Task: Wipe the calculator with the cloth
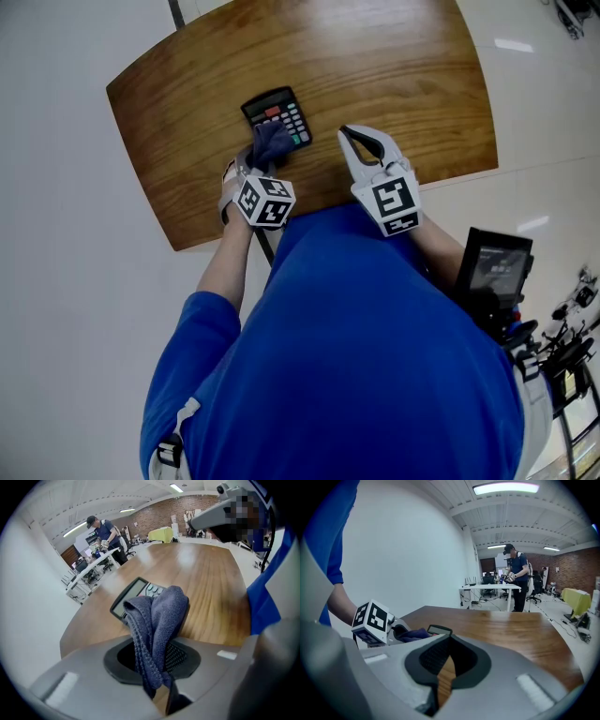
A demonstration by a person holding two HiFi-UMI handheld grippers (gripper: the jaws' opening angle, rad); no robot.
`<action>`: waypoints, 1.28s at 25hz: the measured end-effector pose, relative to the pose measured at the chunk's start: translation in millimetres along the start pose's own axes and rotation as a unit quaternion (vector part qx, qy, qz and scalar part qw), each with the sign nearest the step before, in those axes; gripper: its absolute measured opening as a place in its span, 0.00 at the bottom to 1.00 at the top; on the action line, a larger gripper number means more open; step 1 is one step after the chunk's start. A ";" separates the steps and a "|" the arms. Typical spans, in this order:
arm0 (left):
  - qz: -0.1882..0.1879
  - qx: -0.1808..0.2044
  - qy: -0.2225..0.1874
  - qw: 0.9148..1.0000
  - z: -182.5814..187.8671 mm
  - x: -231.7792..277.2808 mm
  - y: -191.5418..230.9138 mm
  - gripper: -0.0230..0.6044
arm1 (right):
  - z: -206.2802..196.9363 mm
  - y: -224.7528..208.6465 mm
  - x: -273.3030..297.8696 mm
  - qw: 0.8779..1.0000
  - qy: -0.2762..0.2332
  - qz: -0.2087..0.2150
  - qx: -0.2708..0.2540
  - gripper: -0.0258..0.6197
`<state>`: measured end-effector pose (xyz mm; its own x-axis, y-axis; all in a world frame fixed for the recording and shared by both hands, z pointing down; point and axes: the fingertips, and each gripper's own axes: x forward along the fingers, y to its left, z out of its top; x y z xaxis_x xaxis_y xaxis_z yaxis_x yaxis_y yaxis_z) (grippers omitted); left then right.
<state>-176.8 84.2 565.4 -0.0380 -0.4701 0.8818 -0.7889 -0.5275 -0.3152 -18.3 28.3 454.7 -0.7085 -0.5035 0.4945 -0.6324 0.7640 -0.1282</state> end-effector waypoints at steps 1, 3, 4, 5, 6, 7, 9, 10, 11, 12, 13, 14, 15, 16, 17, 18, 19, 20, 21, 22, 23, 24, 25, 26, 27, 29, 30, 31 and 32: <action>-0.004 0.006 -0.008 1.000 7.4 0.3 -4.1 0.18 | -0.9 -1.1 -0.5 1.000 0.000 -0.002 0.001 0.04; -0.016 0.021 -0.021 0.999 22.4 2.4 -14.9 0.18 | -3.2 -3.8 -1.6 1.000 0.001 -0.005 0.004 0.04; -0.022 0.031 -0.027 0.999 29.7 3.9 -21.1 0.18 | -4.3 -5.0 -2.2 1.000 0.001 -0.007 0.005 0.04; -0.028 0.041 -0.032 0.998 36.6 5.7 -27.1 0.18 | -5.1 -6.0 -2.7 1.000 0.002 -0.009 0.006 0.04; -0.034 0.050 -0.036 0.998 43.1 7.5 -33.0 0.18 | -5.8 -7.0 -3.1 1.000 0.002 -0.011 0.006 0.04; -0.040 0.059 -0.039 0.997 48.8 9.3 -38.4 0.18 | -6.2 -8.0 -3.4 1.000 0.002 -0.013 0.006 0.04; -0.049 0.075 -0.040 0.995 56.8 12.9 -47.3 0.18 | -7.1 -9.5 -4.0 1.000 0.003 -0.015 0.006 0.04; -0.051 0.080 -0.039 0.995 58.5 14.4 -50.2 0.18 | -7.6 -9.9 -4.2 1.000 0.003 -0.016 0.006 0.04; -0.052 0.084 -0.037 0.994 58.6 15.4 -51.7 0.18 | -8.0 -10.0 -4.4 1.000 0.004 -0.016 0.006 0.04; -0.053 0.084 -0.035 0.994 57.6 16.0 -51.7 0.18 | -8.1 -9.8 -4.4 1.000 0.004 -0.016 0.006 0.04; -0.053 0.082 -0.034 0.995 55.7 16.0 -50.6 0.18 | -7.9 -9.5 -4.1 1.000 0.004 -0.015 0.006 0.04; -0.052 0.079 -0.032 0.995 53.3 15.6 -48.7 0.18 | -7.5 -9.0 -3.8 1.000 0.004 -0.014 0.005 0.04; -0.051 0.076 -0.030 0.995 50.5 15.1 -46.5 0.18 | -7.0 -8.6 -3.5 1.000 0.004 -0.014 0.005 0.04; -0.050 0.072 -0.028 0.996 47.2 14.6 -44.2 0.18 | -6.6 -8.1 -3.1 1.000 0.004 -0.013 0.005 0.04; -0.049 0.066 -0.026 0.996 43.3 14.0 -41.7 0.18 | -6.1 -7.6 -2.7 1.000 0.004 -0.012 0.004 0.04; -0.047 0.061 -0.023 0.997 38.9 13.2 -38.9 0.18 | -5.6 -6.7 -2.2 1.000 0.003 -0.010 0.004 0.04; -0.045 0.055 -0.019 0.997 33.8 12.3 -35.9 0.18 | -5.2 -5.5 -1.7 1.000 0.003 -0.008 0.003 0.04; -0.042 0.048 -0.015 0.998 28.0 11.2 -32.6 0.18 | -4.7 -3.9 -1.1 1.000 0.003 -0.006 0.002 0.04; -0.039 0.042 -0.011 0.998 21.6 9.9 -29.0 0.18 | -4.0 -2.2 -0.5 1.000 0.003 -0.004 0.000 0.04; -0.036 0.035 -0.007 0.999 15.0 8.6 -25.3 0.18 | -3.4 -0.6 0.1 1.000 0.003 -0.002 -0.001 0.04; -0.032 0.028 -0.002 0.999 8.3 7.3 -21.3 0.18 | -2.8 0.9 0.6 1.000 0.003 0.000 -0.002 0.04; -0.029 0.020 0.004 0.999 1.7 6.4 -17.3 0.18 | -2.3 2.0 0.9 1.000 0.003 0.002 -0.003 0.04; -0.025 0.012 0.011 1.000 -5.1 5.7 -13.2 0.18 | -1.9 2.8 1.2 1.000 0.003 0.003 -0.003 0.04; -0.022 0.003 0.017 1.000 -11.9 5.3 -9.3 0.18 | -1.7 3.5 1.2 1.000 0.004 0.005 -0.004 0.04; -0.019 -0.005 0.024 1.000 -18.7 5.1 -5.6 0.18 | -1.5 4.2 1.3 1.000 0.004 0.005 -0.005 0.04; -0.015 -0.020 0.034 0.999 -30.0 4.7 0.0 0.18 | -1.4 5.1 1.5 1.000 0.005 0.007 -0.005 0.04; -0.014 -0.025 0.037 0.999 -33.5 4.7 1.7 0.18 | -1.4 5.2 1.6 1.000 0.005 0.007 -0.005 0.04; -0.013 -0.027 0.038 0.999 -35.3 4.9 2.6 0.18 | -1.6 5.0 1.7 1.000 0.005 0.007 -0.005 0.04; -0.013 -0.028 0.038 0.999 -35.5 5.3 2.7 0.18 | -2.0 4.5 1.7 1.000 0.005 0.006 -0.005 0.04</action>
<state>-201.0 105.4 581.6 -0.0623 -0.4007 0.9141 -0.8232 -0.4972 -0.2741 -21.7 31.7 456.7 -0.7134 -0.4895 0.5015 -0.6198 0.7747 -0.1254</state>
